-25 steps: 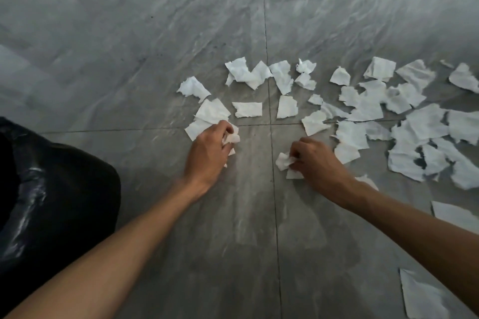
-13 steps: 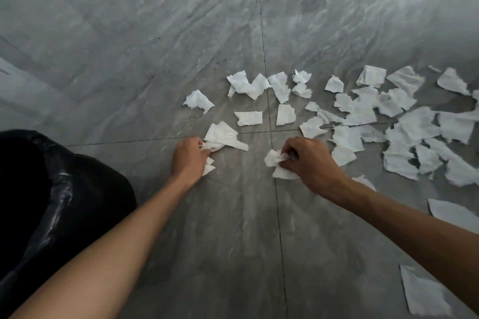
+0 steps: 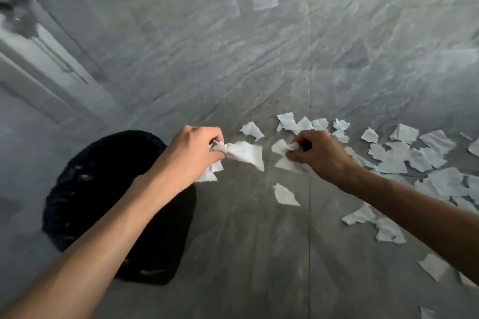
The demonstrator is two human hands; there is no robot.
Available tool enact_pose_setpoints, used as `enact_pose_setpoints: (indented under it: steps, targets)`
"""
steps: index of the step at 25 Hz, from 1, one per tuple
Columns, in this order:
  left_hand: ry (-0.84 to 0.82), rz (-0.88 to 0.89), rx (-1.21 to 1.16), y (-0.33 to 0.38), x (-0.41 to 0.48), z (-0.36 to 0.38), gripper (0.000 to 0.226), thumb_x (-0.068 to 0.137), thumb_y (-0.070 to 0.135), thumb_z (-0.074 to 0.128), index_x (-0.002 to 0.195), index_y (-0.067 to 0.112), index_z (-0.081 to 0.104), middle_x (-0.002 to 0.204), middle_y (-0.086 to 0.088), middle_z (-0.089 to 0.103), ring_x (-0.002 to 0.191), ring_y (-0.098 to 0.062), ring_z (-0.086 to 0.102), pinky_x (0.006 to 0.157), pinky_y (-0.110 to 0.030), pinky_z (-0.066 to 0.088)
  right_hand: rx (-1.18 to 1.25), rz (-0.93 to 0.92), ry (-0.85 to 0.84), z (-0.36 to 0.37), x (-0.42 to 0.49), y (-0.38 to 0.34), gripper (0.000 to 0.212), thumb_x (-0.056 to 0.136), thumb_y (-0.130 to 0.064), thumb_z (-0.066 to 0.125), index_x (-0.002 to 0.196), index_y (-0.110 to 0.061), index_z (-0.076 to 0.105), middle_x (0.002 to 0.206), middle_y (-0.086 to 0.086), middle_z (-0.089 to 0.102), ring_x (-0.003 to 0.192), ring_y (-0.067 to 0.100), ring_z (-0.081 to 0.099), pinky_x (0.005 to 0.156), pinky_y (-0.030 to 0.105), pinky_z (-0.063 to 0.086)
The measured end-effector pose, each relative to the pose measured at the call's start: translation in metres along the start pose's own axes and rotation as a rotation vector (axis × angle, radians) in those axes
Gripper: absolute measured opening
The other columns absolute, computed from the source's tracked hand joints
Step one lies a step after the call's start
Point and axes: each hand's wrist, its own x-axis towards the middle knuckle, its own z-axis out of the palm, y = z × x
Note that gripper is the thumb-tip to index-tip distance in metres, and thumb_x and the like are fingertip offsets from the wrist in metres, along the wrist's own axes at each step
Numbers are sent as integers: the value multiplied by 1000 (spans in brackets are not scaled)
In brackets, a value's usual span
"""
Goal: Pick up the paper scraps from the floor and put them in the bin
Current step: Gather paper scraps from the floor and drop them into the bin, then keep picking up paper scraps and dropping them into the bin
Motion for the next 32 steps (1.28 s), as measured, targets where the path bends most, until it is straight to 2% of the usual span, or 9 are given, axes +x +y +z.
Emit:
enact_pose_setpoints:
  steps: [4,8,10,13,17,21,23,28,32]
  targets:
    - [219,-107,-1,-46,-39,-60,10,74,21,75,74,21,65,53,7,50,51,-7,46,53,-14,36,170,-66,-47,21,9,-73,14,73,-22,77,70,-19,64,61,-4,60,53,9,51,50,15,39]
    - [333,-304,4,-114,-78,-69,10,74,19,73,73,19,63,58,2,59,55,-12,54,52,-18,39,369,-128,-196,69,17,-145,10,74,-14,77,78,-11,68,69,4,66,60,14,61,64,35,54]
    - [287,-435,31,-148,-95,-49,7,77,18,71,80,15,66,69,-9,65,67,-26,62,59,-31,44,348,-197,-255,102,15,-172,11,73,-15,77,75,-14,67,68,2,66,57,11,60,59,29,53]
    - [91,-589,-68,-178,-109,-12,7,85,16,63,88,12,68,86,-13,68,80,-31,66,65,-32,47,242,-294,-296,150,10,-197,13,71,-21,78,70,-23,65,63,-8,65,53,0,58,53,16,49]
    - [113,-636,-92,-186,-112,-2,36,88,19,63,124,18,57,119,-11,63,105,-25,61,91,-36,51,115,-290,-393,190,15,-205,10,75,-15,74,83,-12,70,77,5,70,69,16,68,71,32,59]
    - [407,-518,-54,-158,-109,-14,38,87,13,61,124,18,53,122,-3,58,104,-19,59,84,-29,47,-8,-328,-552,184,25,-196,37,75,-15,72,112,-18,68,97,1,72,89,13,67,81,25,54]
    - [443,-402,-95,-127,-93,-15,37,86,14,62,121,21,53,120,1,58,100,-14,58,81,-22,44,-24,-363,-531,154,35,-179,35,74,-14,72,108,-24,69,95,-4,73,88,8,67,81,23,52]
    - [125,-104,-215,-21,-23,24,37,83,16,62,119,18,54,117,-5,59,100,-22,59,80,-28,44,100,-143,-468,41,35,-72,19,78,0,69,90,-15,72,73,0,72,62,8,67,66,25,56]
    - [-281,79,-100,47,10,84,42,81,24,64,121,20,53,126,-6,60,107,-25,59,74,-27,38,-444,67,-336,-16,-10,68,17,79,-22,71,96,-23,67,92,1,71,79,14,64,73,30,50]
